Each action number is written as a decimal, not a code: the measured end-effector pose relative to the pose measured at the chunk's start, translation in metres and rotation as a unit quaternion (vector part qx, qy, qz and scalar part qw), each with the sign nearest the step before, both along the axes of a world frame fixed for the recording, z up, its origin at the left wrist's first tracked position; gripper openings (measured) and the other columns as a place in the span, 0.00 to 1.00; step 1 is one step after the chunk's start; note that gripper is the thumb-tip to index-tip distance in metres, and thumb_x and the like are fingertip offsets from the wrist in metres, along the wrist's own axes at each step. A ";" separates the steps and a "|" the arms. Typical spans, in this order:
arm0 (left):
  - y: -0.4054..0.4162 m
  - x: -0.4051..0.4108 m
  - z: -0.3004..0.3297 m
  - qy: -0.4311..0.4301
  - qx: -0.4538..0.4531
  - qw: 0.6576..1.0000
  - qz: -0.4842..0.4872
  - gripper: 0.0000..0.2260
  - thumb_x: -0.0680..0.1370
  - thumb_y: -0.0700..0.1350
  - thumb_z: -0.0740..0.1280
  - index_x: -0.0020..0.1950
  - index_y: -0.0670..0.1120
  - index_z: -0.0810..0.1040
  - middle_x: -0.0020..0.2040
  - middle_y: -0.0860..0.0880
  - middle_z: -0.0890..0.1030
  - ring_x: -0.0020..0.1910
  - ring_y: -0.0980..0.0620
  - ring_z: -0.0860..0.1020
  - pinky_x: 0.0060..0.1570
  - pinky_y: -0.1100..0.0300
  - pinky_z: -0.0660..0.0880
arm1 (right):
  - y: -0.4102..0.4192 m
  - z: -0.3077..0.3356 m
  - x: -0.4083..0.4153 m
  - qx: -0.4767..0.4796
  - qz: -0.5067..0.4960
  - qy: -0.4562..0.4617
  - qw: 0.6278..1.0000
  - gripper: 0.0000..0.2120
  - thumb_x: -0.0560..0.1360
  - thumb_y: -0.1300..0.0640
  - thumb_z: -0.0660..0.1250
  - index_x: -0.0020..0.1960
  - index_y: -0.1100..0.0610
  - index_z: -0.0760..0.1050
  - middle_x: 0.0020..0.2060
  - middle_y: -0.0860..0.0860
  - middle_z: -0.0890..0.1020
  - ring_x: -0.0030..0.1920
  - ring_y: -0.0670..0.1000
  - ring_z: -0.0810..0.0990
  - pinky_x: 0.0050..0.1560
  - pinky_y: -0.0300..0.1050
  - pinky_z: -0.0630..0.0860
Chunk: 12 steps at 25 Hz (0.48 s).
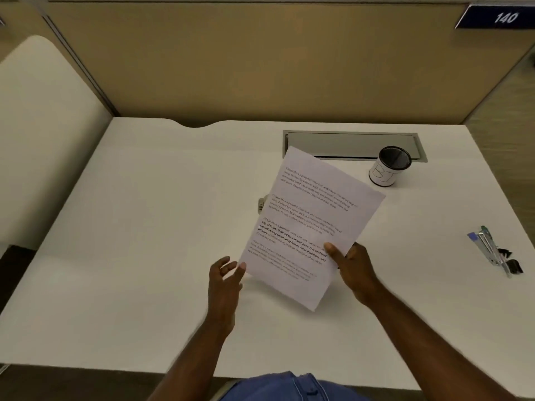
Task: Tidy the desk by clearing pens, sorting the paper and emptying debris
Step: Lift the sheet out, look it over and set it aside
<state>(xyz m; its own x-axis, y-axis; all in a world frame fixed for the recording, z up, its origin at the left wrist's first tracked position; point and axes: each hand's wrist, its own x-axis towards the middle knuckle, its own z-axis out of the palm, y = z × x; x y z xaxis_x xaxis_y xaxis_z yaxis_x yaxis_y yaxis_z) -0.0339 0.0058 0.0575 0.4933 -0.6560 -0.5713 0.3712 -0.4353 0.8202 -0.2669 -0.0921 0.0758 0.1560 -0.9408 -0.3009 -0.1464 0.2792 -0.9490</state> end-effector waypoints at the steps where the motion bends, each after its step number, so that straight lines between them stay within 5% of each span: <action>1: -0.006 0.003 0.007 -0.052 -0.010 0.999 -0.007 0.17 0.76 0.45 0.69 0.62 0.50 0.70 0.62 0.46 0.76 0.56 0.50 0.76 0.52 0.56 0.73 | -0.006 0.005 -0.006 -0.005 0.029 0.003 1.000 0.13 0.76 0.58 0.65 0.60 0.53 0.75 0.53 0.46 0.82 0.53 0.42 0.81 0.52 0.38 0.78; 8: -0.052 0.022 0.040 -0.276 -0.048 0.930 -0.239 0.16 0.75 0.55 0.68 0.62 0.53 0.77 0.61 0.57 0.78 0.59 0.59 0.74 0.58 0.57 0.71 | -0.016 0.012 -0.007 -0.050 0.115 0.043 0.991 0.07 0.76 0.57 0.66 0.54 0.52 0.77 0.47 0.46 0.82 0.45 0.40 0.82 0.41 0.31 0.78; 12: -0.045 0.018 0.038 -0.289 -0.077 0.935 -0.189 0.09 0.76 0.47 0.69 0.55 0.49 0.83 0.53 0.53 0.84 0.49 0.67 0.79 0.54 0.61 0.74 | -0.012 0.012 0.002 -0.095 0.126 0.079 0.984 0.10 0.76 0.55 0.65 0.56 0.55 0.77 0.48 0.48 0.82 0.47 0.45 0.81 0.46 0.35 0.77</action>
<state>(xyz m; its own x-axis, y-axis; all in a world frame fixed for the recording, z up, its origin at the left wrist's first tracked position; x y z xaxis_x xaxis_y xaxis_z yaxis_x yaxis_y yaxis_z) -0.0156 -0.0388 0.0952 0.4062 -0.8984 -0.1667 -0.3097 -0.3070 0.8999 -0.2651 -0.1042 0.0876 0.3576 -0.9195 -0.1631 -0.3379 0.0354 -0.9405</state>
